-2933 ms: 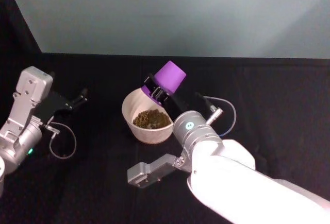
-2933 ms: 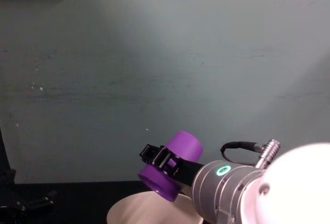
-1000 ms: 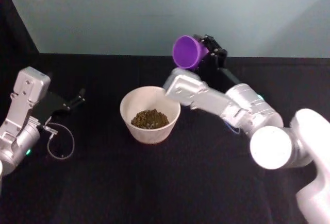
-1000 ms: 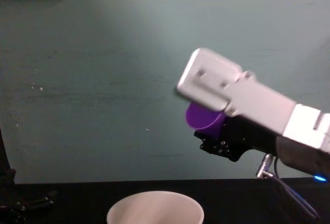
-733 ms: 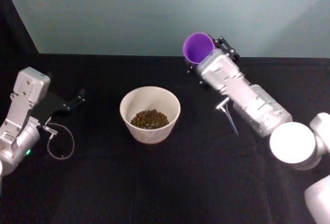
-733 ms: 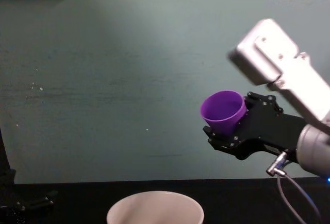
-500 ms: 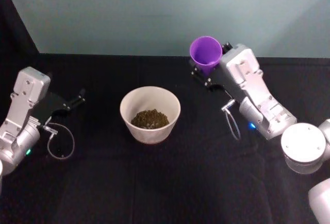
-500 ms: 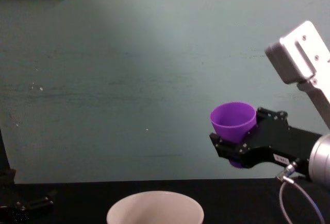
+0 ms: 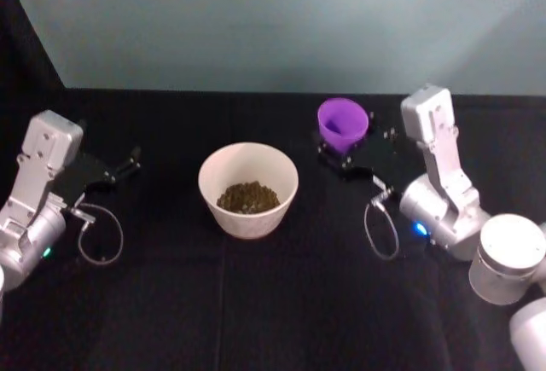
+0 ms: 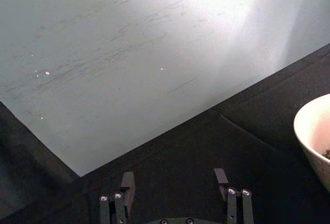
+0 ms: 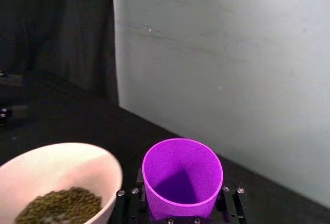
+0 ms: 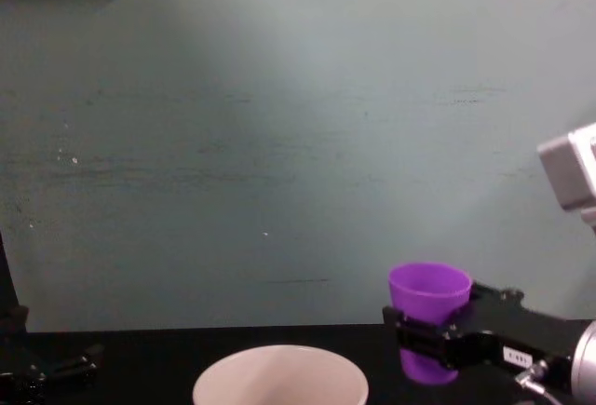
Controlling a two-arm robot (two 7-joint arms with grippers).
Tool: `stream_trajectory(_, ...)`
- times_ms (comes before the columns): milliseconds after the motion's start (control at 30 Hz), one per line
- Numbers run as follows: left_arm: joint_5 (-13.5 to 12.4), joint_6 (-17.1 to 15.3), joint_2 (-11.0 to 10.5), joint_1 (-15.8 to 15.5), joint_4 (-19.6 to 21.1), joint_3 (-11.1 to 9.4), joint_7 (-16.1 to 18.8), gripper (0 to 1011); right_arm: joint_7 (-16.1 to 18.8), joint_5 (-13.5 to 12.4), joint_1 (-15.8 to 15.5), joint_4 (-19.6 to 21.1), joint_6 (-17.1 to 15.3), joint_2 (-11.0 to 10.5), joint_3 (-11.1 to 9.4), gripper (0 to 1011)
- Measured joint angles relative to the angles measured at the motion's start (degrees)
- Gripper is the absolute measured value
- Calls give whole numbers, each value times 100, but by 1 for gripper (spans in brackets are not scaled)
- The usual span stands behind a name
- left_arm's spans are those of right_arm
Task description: Pick up the cup and pour the mung beans from the cup into the bowl.
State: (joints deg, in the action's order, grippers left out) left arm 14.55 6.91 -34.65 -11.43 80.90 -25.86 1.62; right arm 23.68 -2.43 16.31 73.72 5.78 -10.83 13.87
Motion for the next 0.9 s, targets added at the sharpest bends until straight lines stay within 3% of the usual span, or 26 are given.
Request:
stream_trajectory(100, 0, 0, 0, 0, 0, 1, 0, 1000, 170, -246, 47, -252, 72, 20, -11, 726)
stream_trajectory(400, 0, 0, 0, 0, 0, 0, 0, 1000, 324, -520, 135, -779, 323, 10, 73, 724)
stream_trajectory(900, 0, 0, 0, 0, 0, 0, 0, 1000, 233, -629, 159, -1059, 658, -125, 248, 726)
